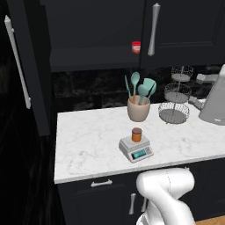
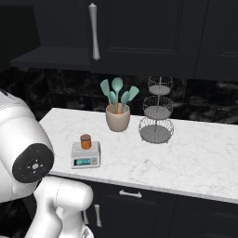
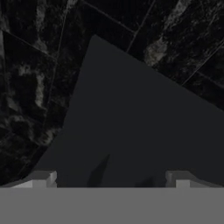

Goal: Pick the jam and place it on the digital scale for weighing, and close the cabinet.

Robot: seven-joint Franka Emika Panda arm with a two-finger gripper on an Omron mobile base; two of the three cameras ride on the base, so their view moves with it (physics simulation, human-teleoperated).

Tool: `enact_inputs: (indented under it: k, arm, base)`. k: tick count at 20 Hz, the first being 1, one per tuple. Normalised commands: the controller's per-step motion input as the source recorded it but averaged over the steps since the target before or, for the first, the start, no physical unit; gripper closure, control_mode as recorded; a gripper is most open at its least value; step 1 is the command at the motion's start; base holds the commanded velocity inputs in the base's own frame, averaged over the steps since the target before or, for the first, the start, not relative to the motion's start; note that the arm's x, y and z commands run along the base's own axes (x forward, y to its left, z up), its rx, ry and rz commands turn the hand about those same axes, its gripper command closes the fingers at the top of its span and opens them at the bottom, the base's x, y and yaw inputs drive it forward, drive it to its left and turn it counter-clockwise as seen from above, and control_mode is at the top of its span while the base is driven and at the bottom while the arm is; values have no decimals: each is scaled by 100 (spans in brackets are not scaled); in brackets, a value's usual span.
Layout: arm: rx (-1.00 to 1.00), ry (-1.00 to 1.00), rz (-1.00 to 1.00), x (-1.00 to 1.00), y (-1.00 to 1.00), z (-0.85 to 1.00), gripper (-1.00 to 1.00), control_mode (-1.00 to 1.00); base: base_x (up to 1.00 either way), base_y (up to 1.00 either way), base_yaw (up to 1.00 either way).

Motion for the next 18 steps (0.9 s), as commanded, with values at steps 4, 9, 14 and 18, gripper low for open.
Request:
enact_inputs:
  k: [4,9,14,18]
  arm:
    - [4,0,0,-2,100,-34,-100,-100]
    - [5,0,0,-34,99,-20,-100,-100]
    - [8,1,0,-46,77,-12,-100,-100]
    - [10,3,0,-45,32,0,-100,-100]
  base:
    - [0,0,0]
    - [0,0,0]
    - [0,0,0]
    - [0,0,0]
